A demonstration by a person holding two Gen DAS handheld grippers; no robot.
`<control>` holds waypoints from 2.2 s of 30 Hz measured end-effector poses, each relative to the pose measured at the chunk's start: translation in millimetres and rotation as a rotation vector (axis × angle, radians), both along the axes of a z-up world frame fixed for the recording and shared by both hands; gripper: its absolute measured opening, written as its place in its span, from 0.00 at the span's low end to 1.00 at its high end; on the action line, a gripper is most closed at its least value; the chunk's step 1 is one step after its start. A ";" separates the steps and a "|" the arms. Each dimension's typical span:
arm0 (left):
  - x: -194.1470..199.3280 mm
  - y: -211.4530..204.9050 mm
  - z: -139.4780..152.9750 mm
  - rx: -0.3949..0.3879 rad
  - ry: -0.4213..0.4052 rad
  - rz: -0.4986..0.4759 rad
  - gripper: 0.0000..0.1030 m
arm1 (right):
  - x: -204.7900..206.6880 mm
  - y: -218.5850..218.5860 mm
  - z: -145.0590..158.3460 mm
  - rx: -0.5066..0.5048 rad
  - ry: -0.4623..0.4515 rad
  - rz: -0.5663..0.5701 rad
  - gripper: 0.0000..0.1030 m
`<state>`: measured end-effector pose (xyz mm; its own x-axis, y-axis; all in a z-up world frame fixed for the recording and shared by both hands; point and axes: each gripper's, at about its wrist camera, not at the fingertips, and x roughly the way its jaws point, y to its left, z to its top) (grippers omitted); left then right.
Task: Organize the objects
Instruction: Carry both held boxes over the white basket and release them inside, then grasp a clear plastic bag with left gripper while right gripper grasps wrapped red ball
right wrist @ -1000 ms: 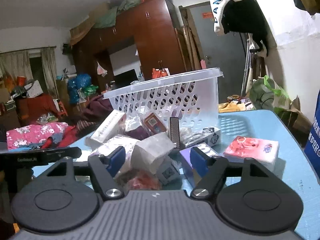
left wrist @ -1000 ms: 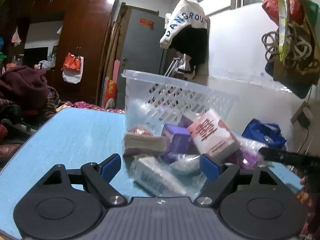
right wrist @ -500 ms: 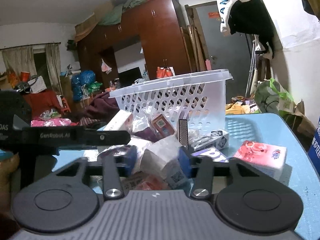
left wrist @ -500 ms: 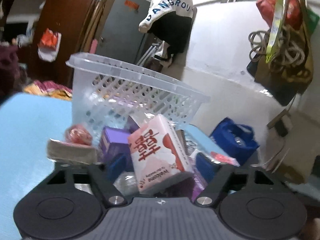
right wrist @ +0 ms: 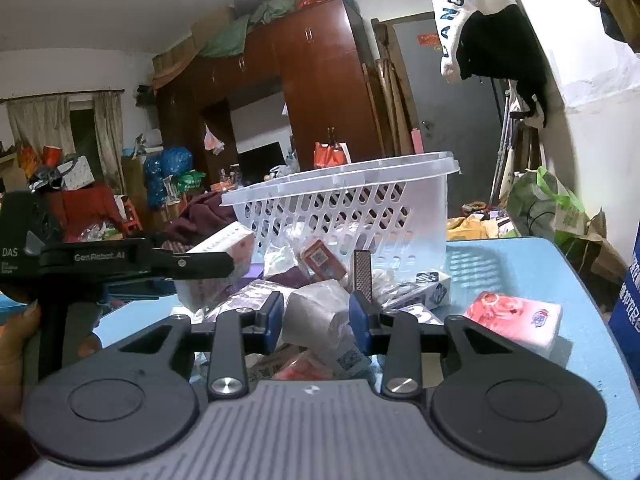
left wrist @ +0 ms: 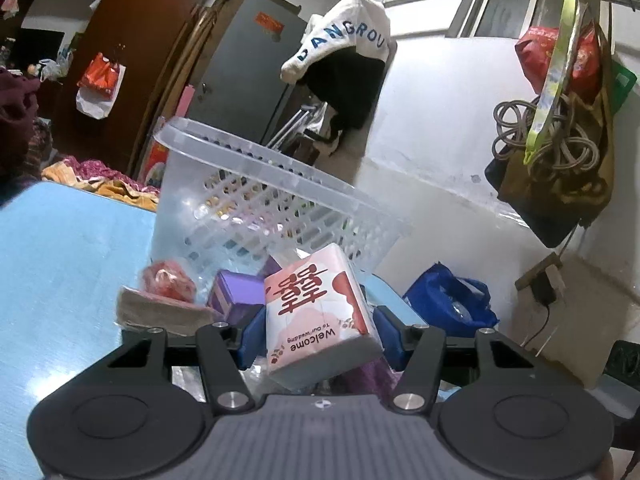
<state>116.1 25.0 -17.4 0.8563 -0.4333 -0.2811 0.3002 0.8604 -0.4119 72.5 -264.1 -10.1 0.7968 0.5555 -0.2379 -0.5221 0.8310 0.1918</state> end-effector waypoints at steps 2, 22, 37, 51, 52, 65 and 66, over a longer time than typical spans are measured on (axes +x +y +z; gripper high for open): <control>-1.2 0.9 0.5 0.010 -0.006 0.009 0.60 | 0.8 -0.6 -0.7 -0.001 0.002 -0.002 0.38; -7.8 22.3 14.7 -0.027 -0.073 0.031 0.59 | -5.4 -4.3 24.4 -0.014 -0.087 -0.014 0.35; 70.9 24.0 121.7 0.002 -0.139 0.065 0.59 | 89.7 32.7 122.1 -0.104 -0.172 -0.053 0.35; 156.7 6.0 89.5 0.186 0.051 0.117 0.72 | 160.5 57.7 82.1 -0.229 -0.020 -0.053 0.67; 147.9 7.1 94.1 0.191 0.022 0.122 0.74 | 150.1 53.6 86.3 -0.217 -0.053 -0.061 0.84; -37.9 39.7 10.5 0.169 -0.109 0.196 0.88 | -20.4 -9.6 -14.3 -0.046 -0.100 -0.009 0.88; -40.3 41.1 3.8 0.169 -0.100 0.193 0.88 | -21.5 -8.0 -17.9 -0.052 -0.090 -0.013 0.86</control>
<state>75.8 66.0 -13.6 0.9458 -0.2131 -0.2452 0.1557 0.9598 -0.2337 51.0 -272.1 -28.0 0.8231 0.5341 -0.1930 -0.5247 0.8452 0.1011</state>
